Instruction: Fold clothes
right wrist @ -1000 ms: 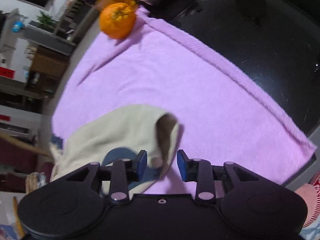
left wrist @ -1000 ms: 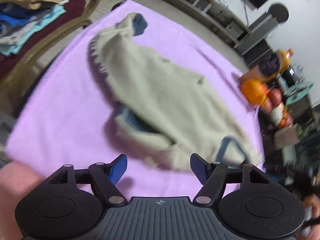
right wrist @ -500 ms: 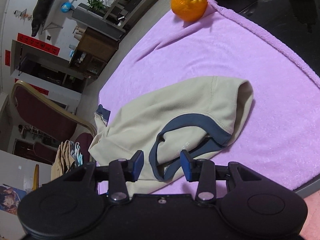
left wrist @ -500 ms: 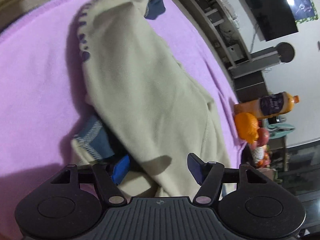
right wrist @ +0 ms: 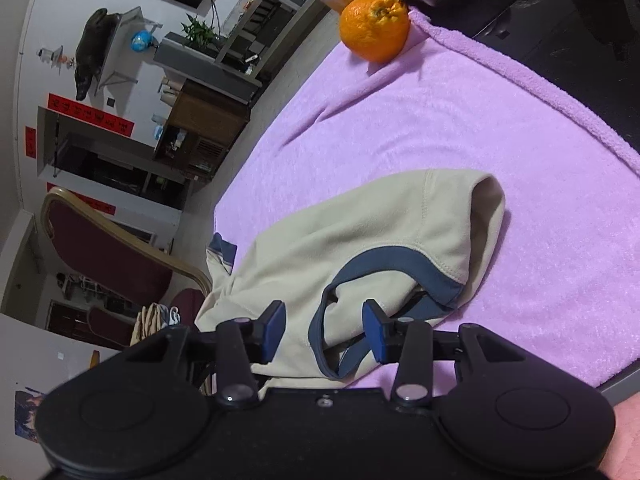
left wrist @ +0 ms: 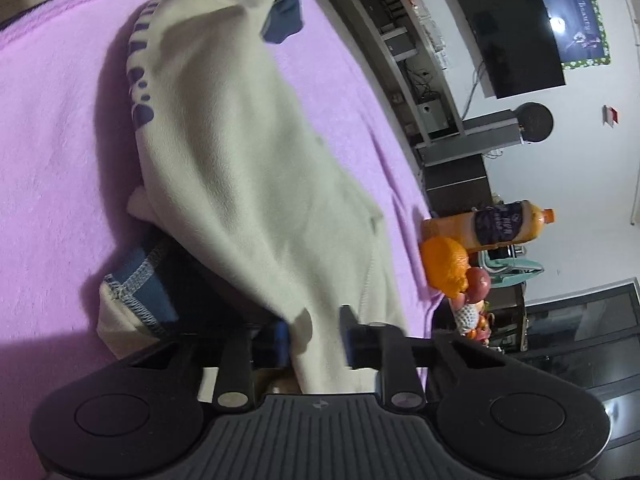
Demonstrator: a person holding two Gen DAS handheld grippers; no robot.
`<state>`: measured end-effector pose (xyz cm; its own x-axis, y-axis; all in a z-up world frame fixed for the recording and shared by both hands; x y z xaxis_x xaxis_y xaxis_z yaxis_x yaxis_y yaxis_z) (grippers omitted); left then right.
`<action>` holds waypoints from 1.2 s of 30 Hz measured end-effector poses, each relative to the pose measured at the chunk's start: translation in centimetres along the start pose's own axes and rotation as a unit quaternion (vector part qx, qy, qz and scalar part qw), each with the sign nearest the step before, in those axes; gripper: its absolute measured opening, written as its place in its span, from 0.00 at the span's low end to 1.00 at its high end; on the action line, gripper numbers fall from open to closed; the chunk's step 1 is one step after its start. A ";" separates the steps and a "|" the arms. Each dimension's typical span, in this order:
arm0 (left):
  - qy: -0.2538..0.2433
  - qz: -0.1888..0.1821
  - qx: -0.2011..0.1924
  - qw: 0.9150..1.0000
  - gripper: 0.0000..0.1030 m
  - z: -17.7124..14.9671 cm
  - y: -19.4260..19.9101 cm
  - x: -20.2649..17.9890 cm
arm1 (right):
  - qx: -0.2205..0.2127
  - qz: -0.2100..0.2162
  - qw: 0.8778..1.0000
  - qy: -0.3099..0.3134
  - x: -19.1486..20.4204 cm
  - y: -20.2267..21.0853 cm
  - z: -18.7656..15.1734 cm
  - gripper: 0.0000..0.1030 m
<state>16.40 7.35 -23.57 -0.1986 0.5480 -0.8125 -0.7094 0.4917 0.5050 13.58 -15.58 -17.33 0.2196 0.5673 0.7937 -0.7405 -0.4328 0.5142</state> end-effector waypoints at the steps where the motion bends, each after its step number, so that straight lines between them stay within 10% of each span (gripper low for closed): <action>1: -0.008 0.000 -0.004 1.000 0.00 0.2 0.3 -0.6 | -0.004 0.002 1.000 -0.006 -0.1 0.3 0.2 0.41; 16: -0.134 0.082 -0.162 0.974 0.00 5.4 15.2 -6.3 | -0.016 0.001 0.997 -0.071 -3.1 0.8 -1.4 0.60; 27: -0.111 0.167 -0.155 0.967 0.00 5.4 15.0 0.5 | 0.021 -0.048 0.997 -0.051 -6.4 -3.5 -5.6 0.44; 36: -0.102 0.205 -0.144 0.963 0.00 6.0 13.0 3.6 | -0.007 -0.004 1.000 -0.022 -4.3 -6.4 -3.7 0.44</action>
<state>10.54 19.81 -18.17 -0.3852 0.7925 -0.4728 -0.7632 0.0144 0.6461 15.01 -12.66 -25.26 0.2531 0.5384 0.8038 -0.7480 -0.4179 0.5155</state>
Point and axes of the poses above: each gripper's, at about its wrist camera, not at the fingertips, and y roughly against the way its jaws point, x to its left, z to its top, the point moved 10 cm from there along -y, roughly the way its jaws point, and after that the axes turned 8 degrees about -x, right-handed, at the moved point
